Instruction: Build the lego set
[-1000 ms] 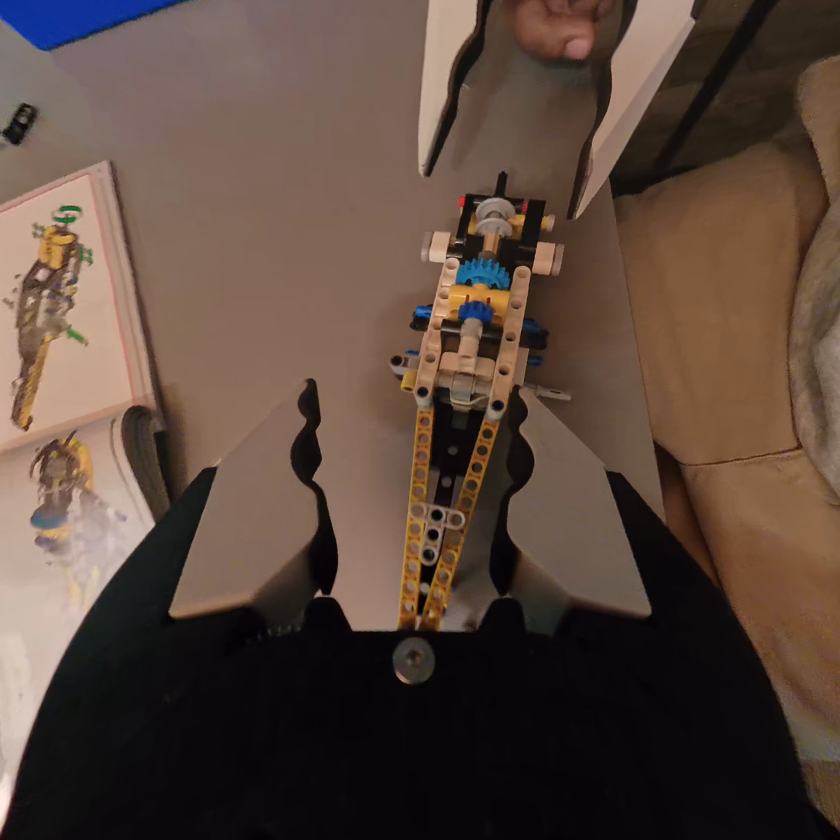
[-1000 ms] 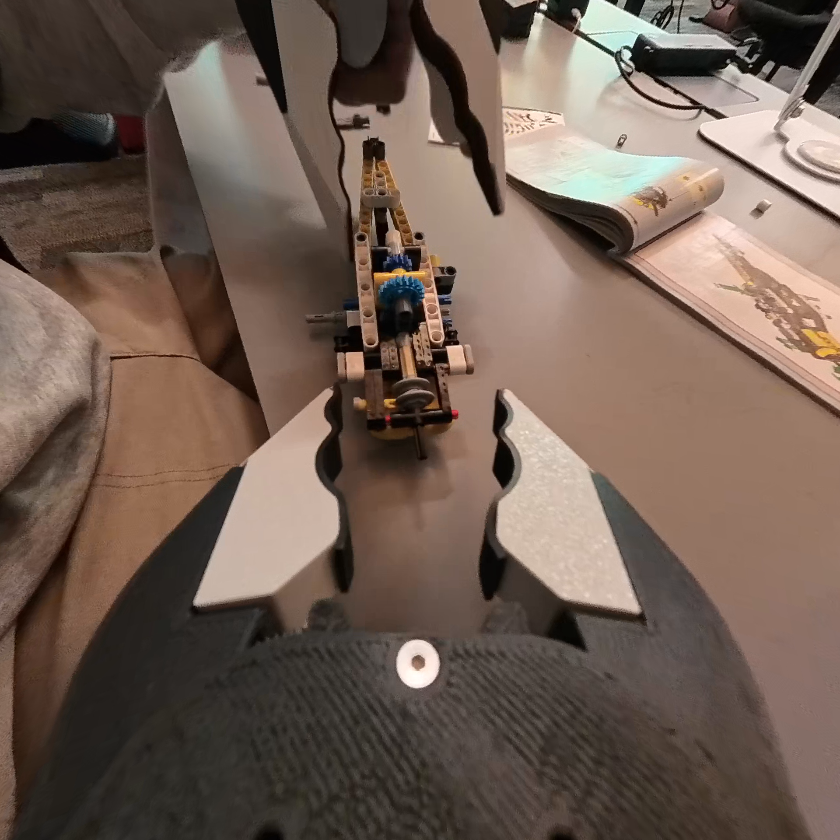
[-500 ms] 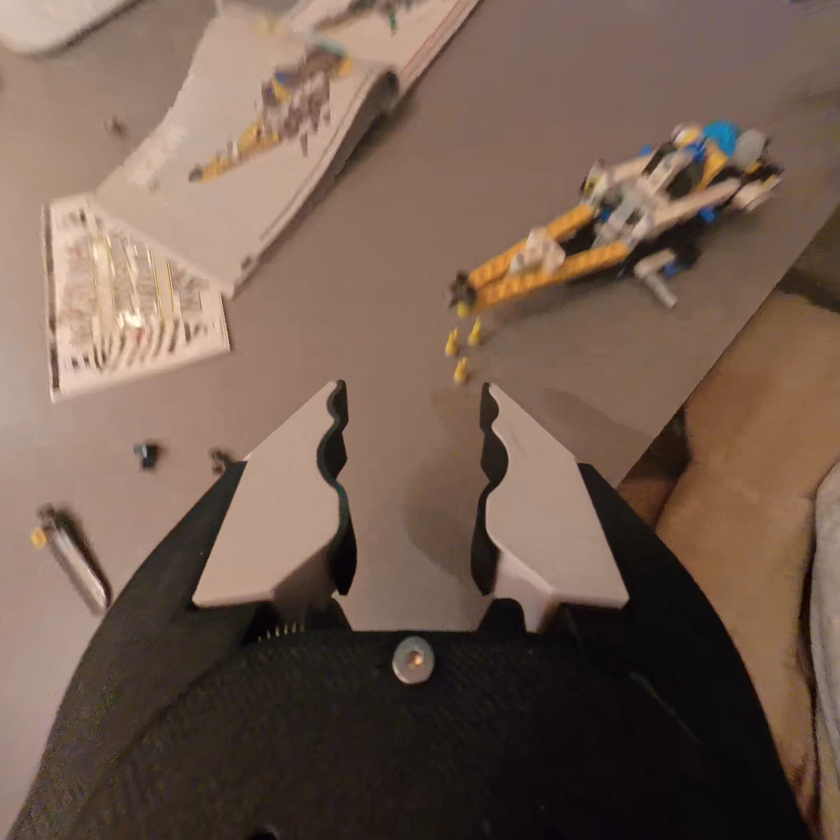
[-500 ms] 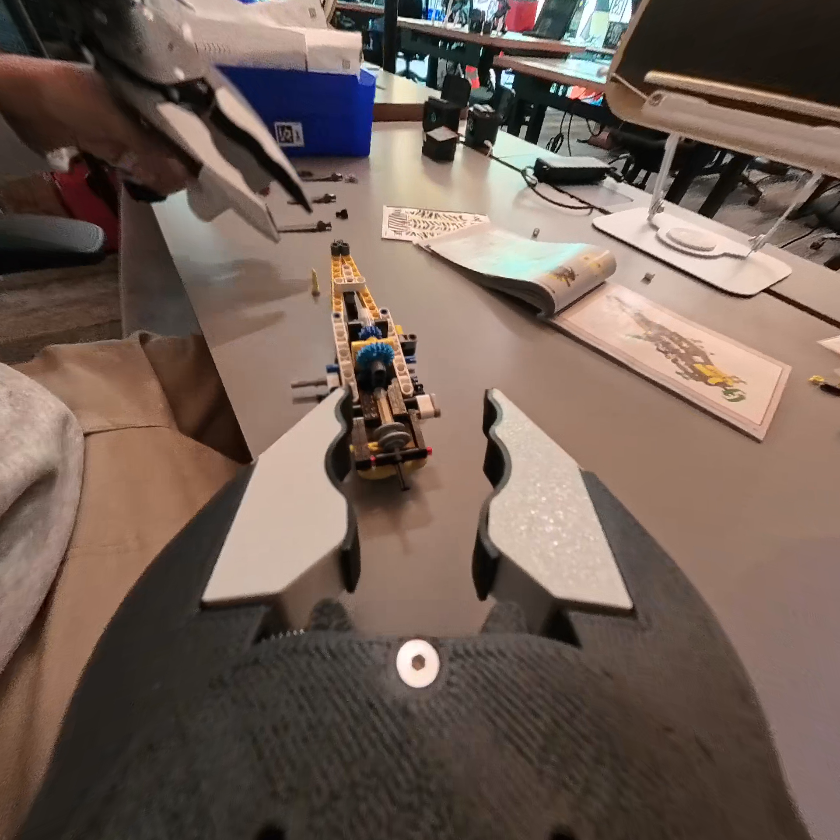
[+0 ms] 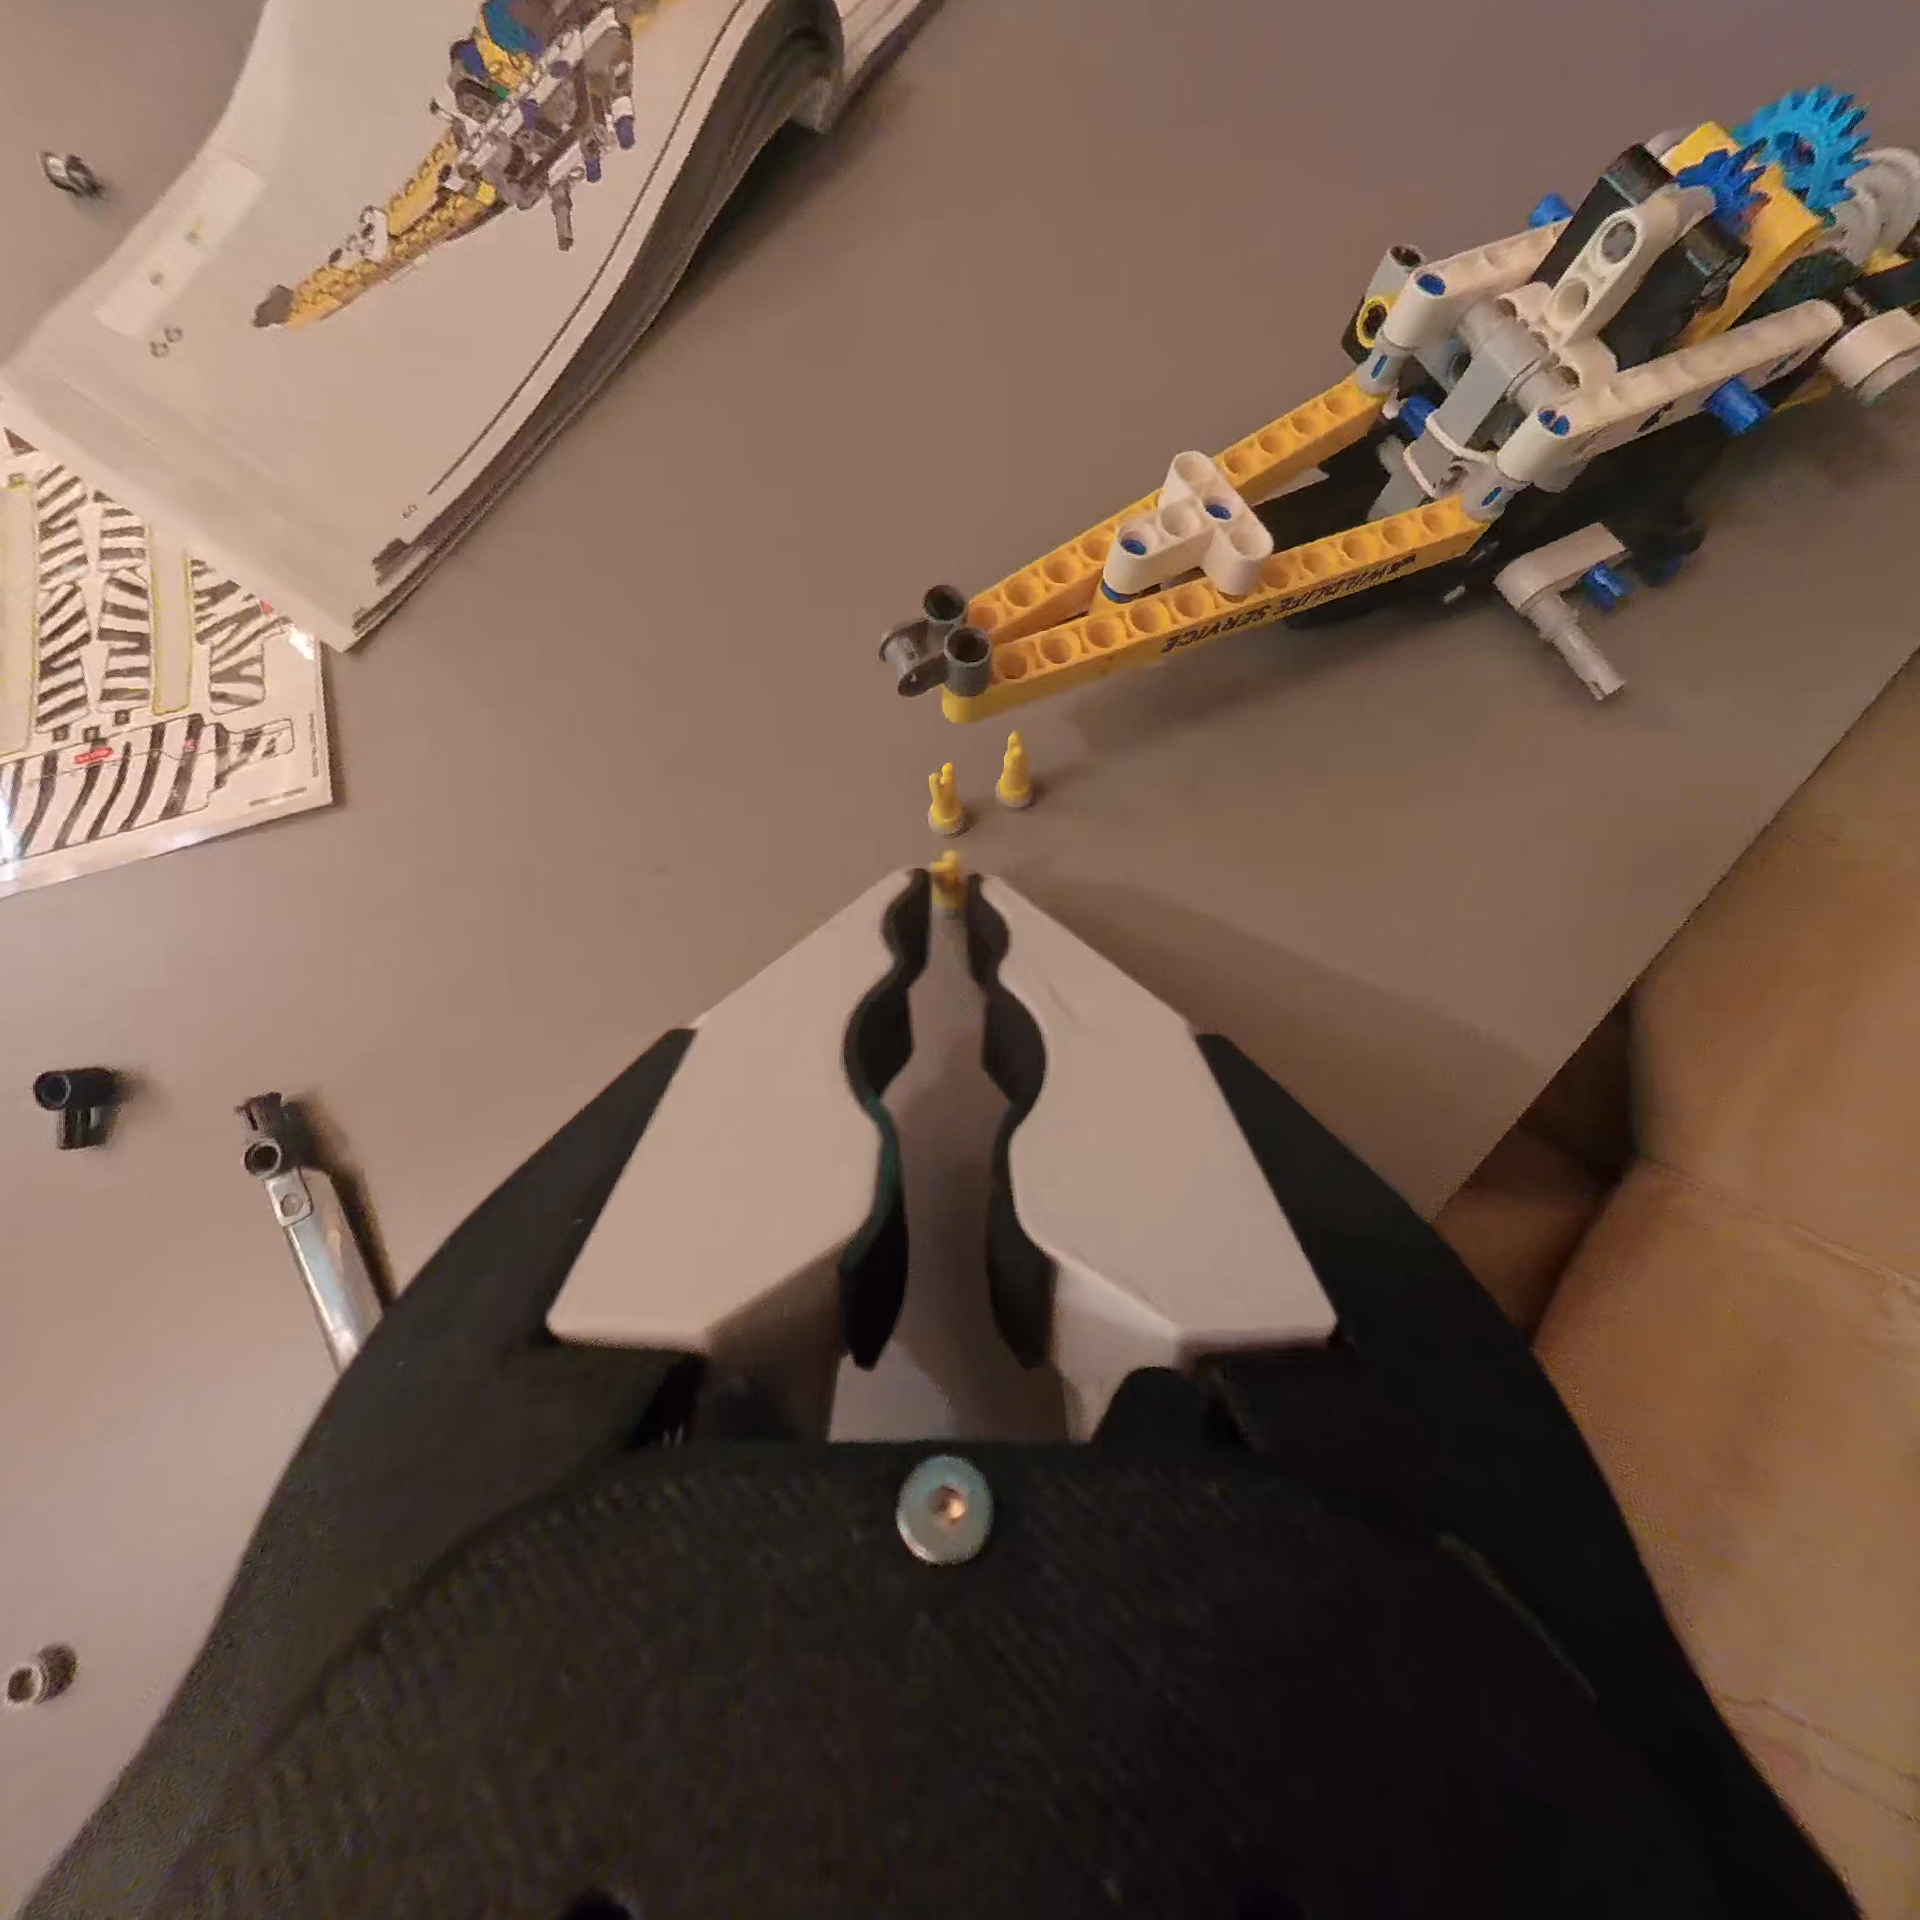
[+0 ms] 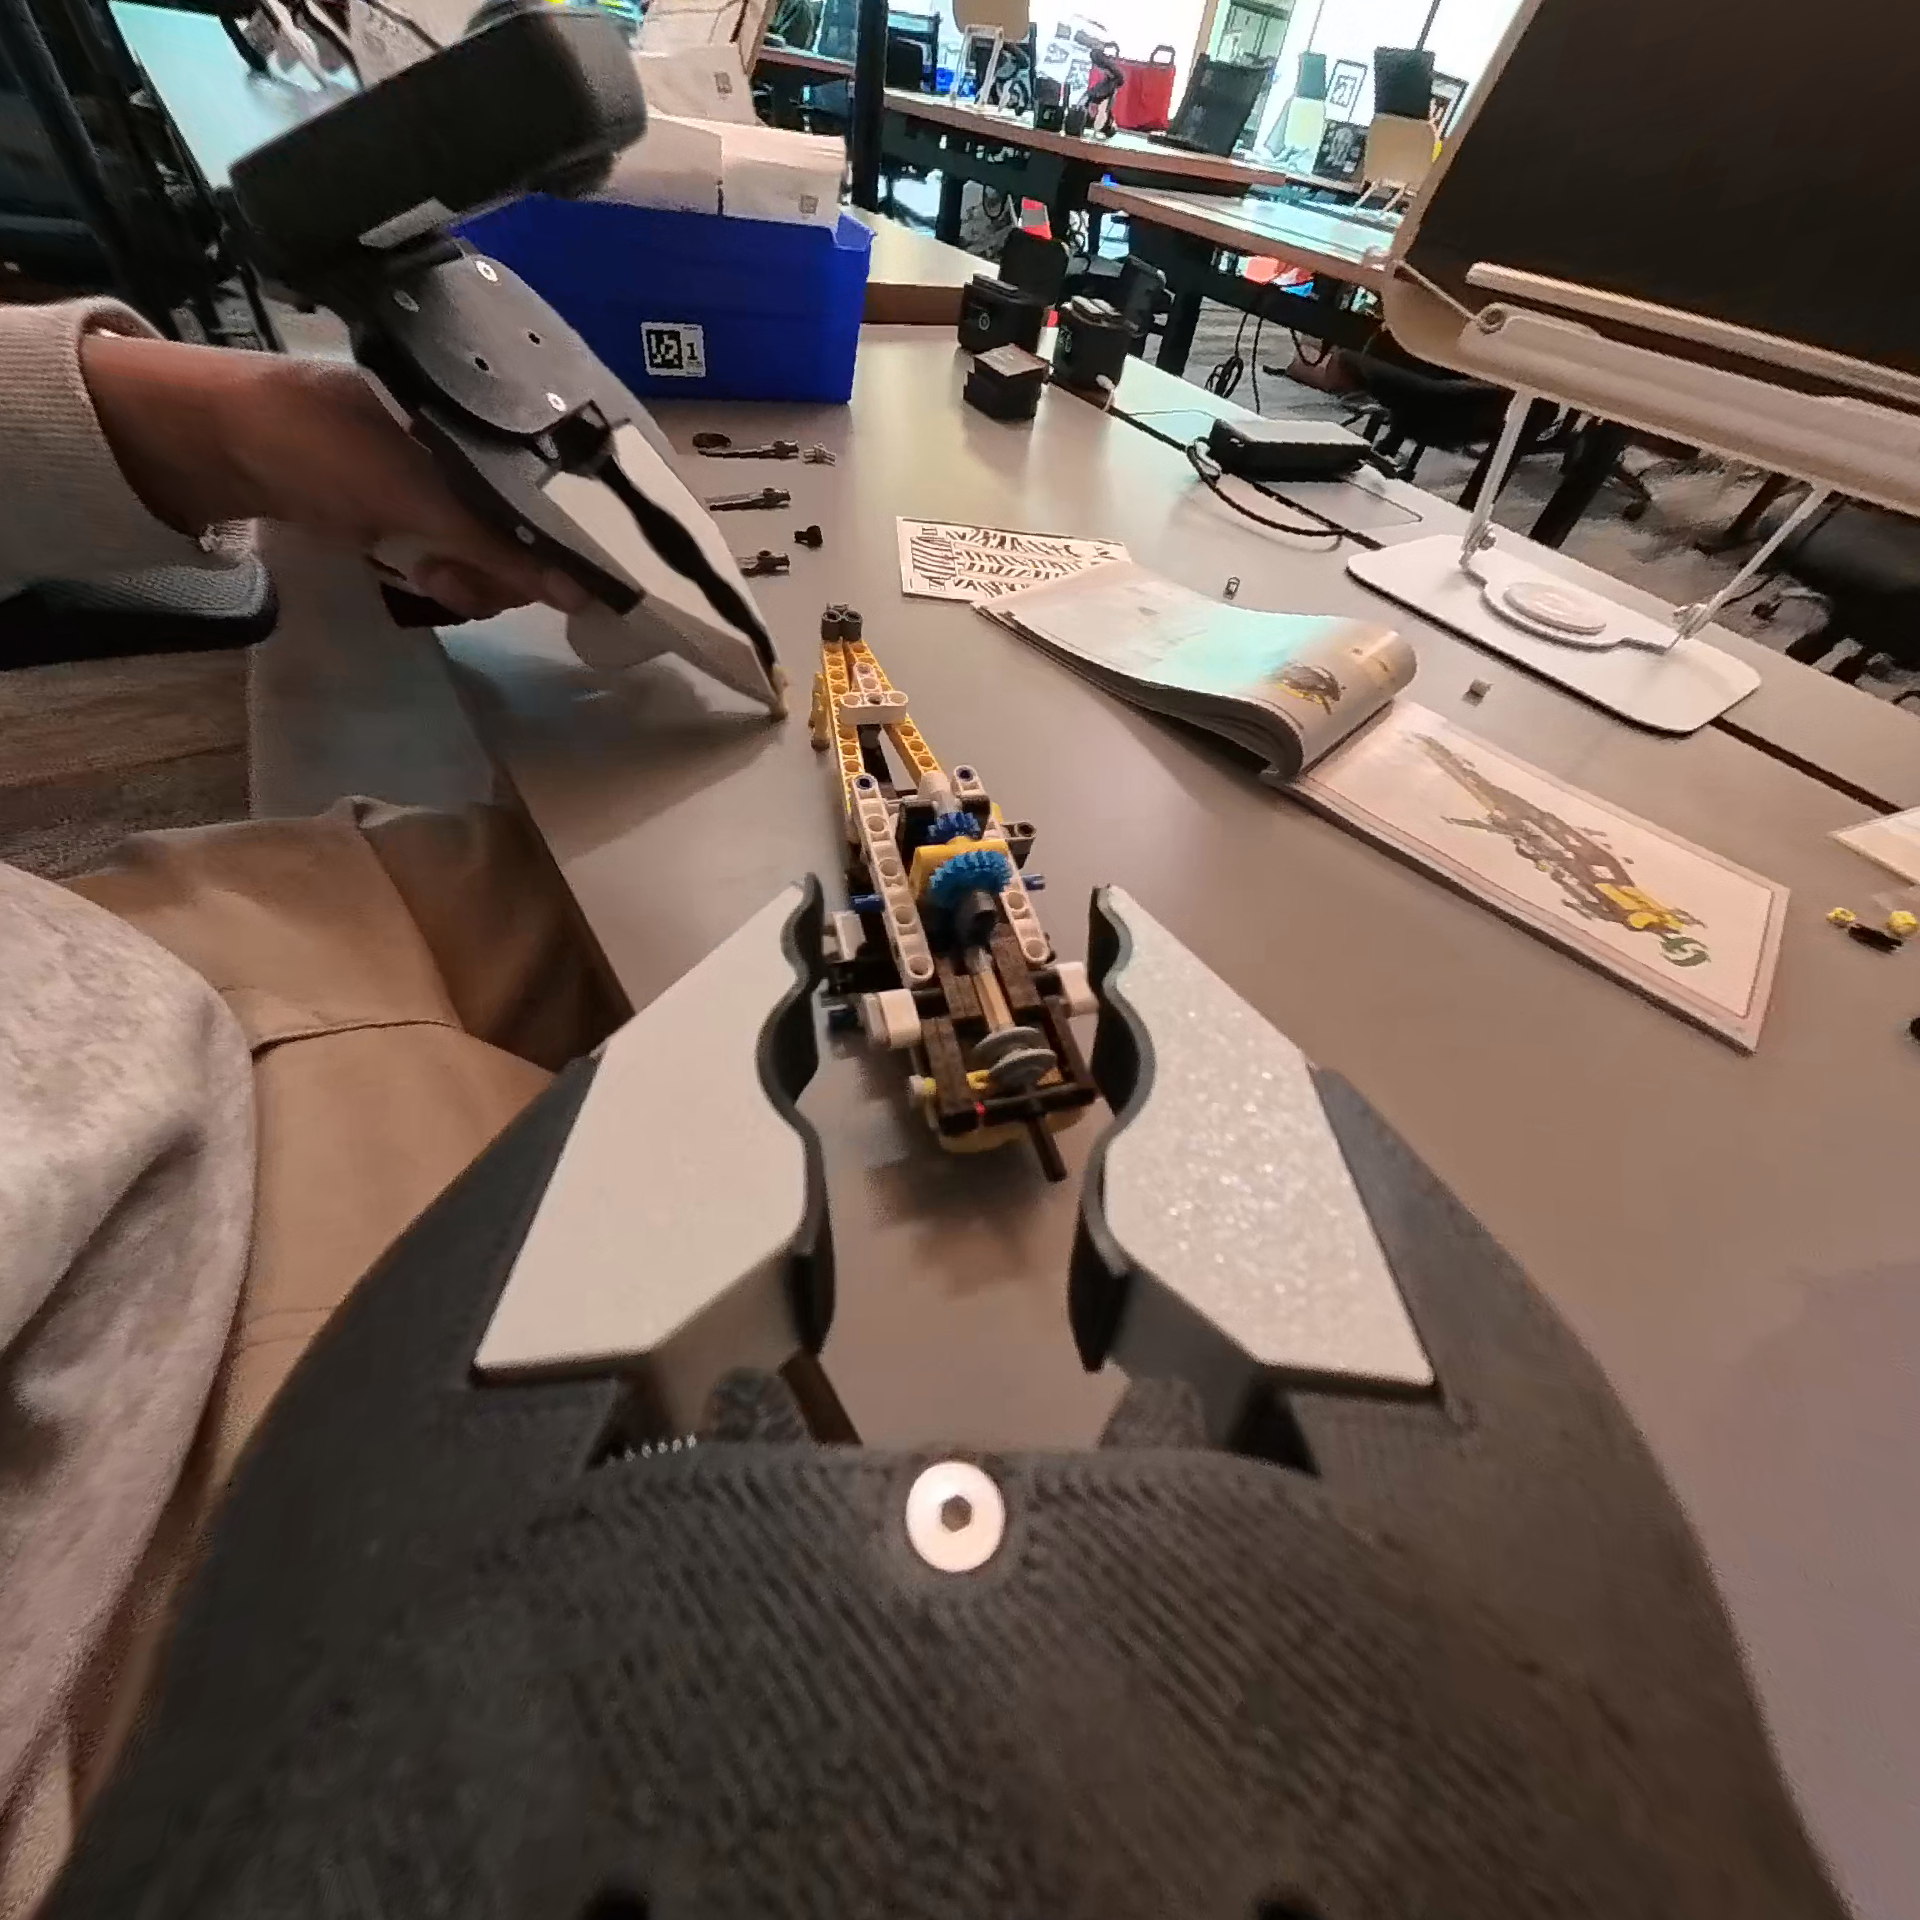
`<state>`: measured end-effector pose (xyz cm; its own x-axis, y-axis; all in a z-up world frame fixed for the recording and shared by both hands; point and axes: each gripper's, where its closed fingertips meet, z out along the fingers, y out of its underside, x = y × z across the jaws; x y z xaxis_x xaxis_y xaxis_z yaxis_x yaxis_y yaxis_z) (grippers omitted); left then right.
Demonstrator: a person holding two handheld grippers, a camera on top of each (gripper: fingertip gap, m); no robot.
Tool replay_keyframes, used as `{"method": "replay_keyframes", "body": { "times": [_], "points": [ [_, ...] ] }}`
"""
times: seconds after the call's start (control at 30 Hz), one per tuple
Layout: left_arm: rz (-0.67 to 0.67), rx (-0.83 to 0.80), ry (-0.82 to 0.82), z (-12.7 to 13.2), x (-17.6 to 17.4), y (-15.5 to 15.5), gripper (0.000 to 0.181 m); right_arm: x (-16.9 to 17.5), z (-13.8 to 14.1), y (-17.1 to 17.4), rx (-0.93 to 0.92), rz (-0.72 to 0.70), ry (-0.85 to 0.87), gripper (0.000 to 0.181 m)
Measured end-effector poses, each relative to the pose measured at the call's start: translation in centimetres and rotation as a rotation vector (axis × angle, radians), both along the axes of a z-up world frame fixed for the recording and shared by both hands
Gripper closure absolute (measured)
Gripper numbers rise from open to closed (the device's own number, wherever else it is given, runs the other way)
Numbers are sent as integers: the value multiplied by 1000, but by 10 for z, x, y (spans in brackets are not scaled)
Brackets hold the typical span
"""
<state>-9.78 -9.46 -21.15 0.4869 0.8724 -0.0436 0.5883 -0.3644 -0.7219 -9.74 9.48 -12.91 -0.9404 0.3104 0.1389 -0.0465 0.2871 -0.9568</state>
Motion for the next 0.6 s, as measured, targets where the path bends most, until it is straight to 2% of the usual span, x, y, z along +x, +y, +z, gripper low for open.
{"method": "replay_keyframes", "body": {
  "times": [0.03,0.27,0.37,0.47,0.6],
  "points": [
    [-1,10,-2,1,0,0,178,1,-1,1,-3,-6,-3,132],
    [-57,207,-56,16,13,16,179,5,-7,2,16,-8,6,132],
    [-127,419,-134,37,26,46,179,19,-1,-3,16,58,83,139],
    [-165,621,-358,46,38,81,180,37,7,-8,40,110,254,148],
    [-287,706,-468,56,47,125,180,50,-9,-16,184,144,381,155]
  ]
}}
